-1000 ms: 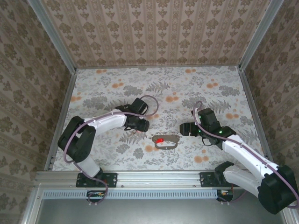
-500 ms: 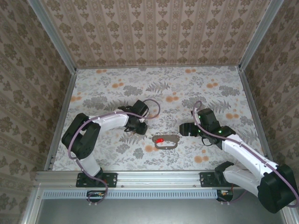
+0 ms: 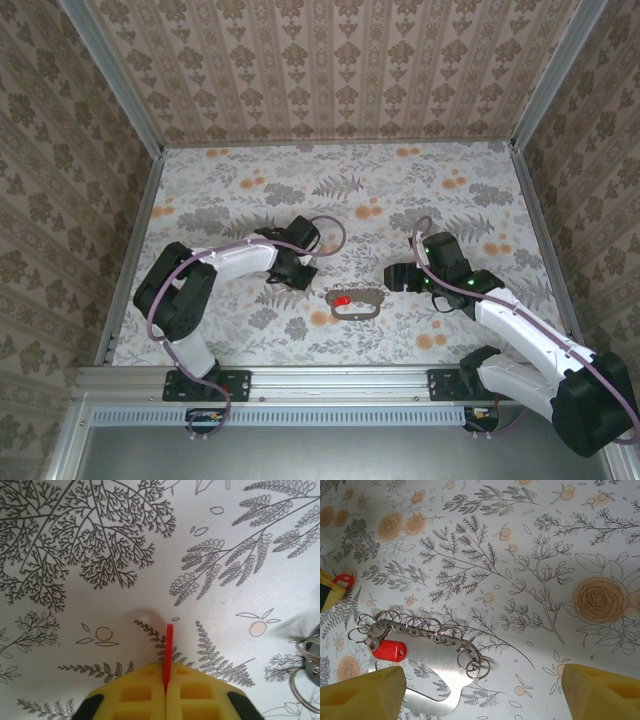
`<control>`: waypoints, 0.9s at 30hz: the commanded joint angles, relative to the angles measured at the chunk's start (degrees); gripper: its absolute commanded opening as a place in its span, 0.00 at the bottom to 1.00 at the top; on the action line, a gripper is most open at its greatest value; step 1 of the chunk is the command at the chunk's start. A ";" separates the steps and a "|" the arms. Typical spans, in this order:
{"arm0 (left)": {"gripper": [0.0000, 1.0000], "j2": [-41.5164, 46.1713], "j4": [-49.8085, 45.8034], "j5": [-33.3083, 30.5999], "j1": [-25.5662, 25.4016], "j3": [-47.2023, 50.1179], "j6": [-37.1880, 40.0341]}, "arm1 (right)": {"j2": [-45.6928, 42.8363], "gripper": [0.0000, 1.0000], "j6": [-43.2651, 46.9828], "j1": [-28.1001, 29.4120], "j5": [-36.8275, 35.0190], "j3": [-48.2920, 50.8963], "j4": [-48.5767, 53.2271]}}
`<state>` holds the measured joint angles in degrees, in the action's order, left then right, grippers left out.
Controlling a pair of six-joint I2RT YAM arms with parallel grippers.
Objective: Put the keys on the keyring
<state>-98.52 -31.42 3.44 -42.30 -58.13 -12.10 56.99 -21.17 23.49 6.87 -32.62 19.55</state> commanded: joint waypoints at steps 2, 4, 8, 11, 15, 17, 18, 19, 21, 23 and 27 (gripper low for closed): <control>0.00 0.15 -1.25 0.34 -0.71 -5.68 1.27 | -1.47 0.83 -0.23 -0.30 0.16 0.30 0.40; 0.00 -1.87 -0.37 0.80 -0.78 -9.12 1.75 | -2.03 0.83 -0.90 -0.34 0.49 0.97 -0.04; 0.00 -8.26 0.70 2.42 -1.28 -17.15 2.58 | -2.80 0.82 -2.34 -0.21 1.65 2.18 -0.37; 0.00 -12.84 1.50 4.19 -1.64 -21.78 2.57 | -3.83 0.82 -2.62 -0.24 1.44 2.82 -0.08; 0.00 -17.46 2.15 5.92 -2.73 -26.26 1.79 | -4.06 0.82 -2.30 -0.20 0.90 2.98 0.27; 0.00 -19.14 2.15 6.38 -3.71 -27.59 1.33 | -3.91 0.83 -2.30 -0.28 0.94 2.96 0.30; 0.00 -19.53 2.44 6.86 -4.00 -27.66 1.16 | -3.76 0.83 -2.30 -0.24 0.95 3.06 0.19; 0.00 -19.69 2.94 7.48 -4.34 -27.53 0.79 | -3.73 0.83 -2.32 -0.28 0.97 3.13 0.14; 0.00 -19.57 3.45 8.16 -4.78 -27.18 0.29 | -3.49 0.83 -2.33 -0.28 1.04 3.35 0.04; 0.00 -19.21 4.01 8.64 -4.93 -26.43 -0.11 | -3.08 0.83 -2.40 -0.20 1.36 3.57 -0.37; 0.29 -17.81 4.15 9.02 -4.87 -25.27 -0.29 | -2.24 0.82 -2.61 -0.28 2.47 3.55 -0.31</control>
<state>-118.43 -27.42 11.09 -47.35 -83.99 -11.68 54.41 -22.76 23.49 7.99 -29.78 19.51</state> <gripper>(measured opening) 0.248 0.825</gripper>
